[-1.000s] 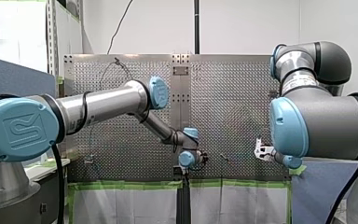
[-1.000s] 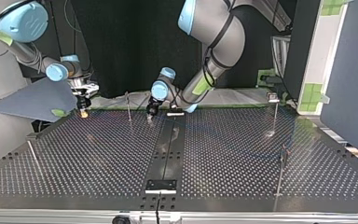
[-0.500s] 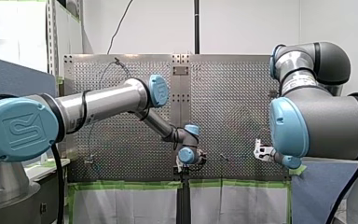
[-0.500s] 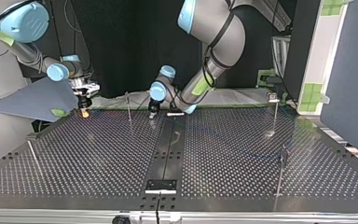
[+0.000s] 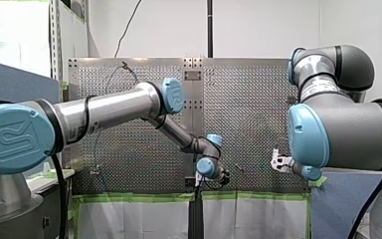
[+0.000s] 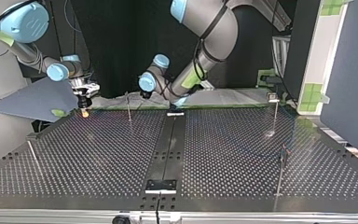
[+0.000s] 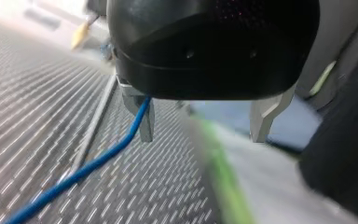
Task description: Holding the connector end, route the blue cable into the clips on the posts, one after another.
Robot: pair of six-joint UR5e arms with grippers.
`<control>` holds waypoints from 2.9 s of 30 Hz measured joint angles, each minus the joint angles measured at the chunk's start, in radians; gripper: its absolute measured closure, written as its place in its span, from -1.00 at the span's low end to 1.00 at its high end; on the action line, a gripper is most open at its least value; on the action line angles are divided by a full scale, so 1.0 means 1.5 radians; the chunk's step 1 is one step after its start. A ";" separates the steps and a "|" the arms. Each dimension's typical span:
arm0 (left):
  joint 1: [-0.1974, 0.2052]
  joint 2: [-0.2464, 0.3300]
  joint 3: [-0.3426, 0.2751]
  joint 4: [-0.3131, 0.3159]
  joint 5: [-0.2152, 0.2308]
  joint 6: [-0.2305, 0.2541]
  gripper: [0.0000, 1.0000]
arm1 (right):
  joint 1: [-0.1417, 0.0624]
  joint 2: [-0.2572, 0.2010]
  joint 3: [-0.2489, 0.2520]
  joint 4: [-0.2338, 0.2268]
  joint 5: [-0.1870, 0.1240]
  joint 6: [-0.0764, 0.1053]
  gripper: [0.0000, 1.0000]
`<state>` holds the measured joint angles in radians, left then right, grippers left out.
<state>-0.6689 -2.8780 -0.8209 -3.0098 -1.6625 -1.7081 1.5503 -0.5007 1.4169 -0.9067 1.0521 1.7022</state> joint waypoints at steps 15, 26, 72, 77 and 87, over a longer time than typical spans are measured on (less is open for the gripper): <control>-0.015 0.072 -0.087 0.009 0.033 0.052 -1.00 | 0.001 0.000 0.000 0.002 -0.008 0.002 1.00; -0.033 0.075 -0.118 0.031 0.035 0.031 -1.00 | 0.001 0.001 0.000 0.009 -0.008 0.001 1.00; -0.073 0.089 -0.118 0.117 -0.042 -0.011 -1.00 | -0.005 0.002 0.000 0.017 -0.009 0.001 1.00; -0.078 0.089 -0.118 0.117 -0.050 -0.011 -1.00 | -0.008 0.002 0.000 0.023 -0.009 -0.001 1.00; -0.082 0.089 -0.118 0.119 -0.054 -0.015 -1.00 | -0.009 0.002 0.000 0.024 -0.015 0.000 1.00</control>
<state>-0.7917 -2.7448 -0.9982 -2.8310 -1.7440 -1.7301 1.5368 -0.4980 1.4169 -0.8703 1.0300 1.7017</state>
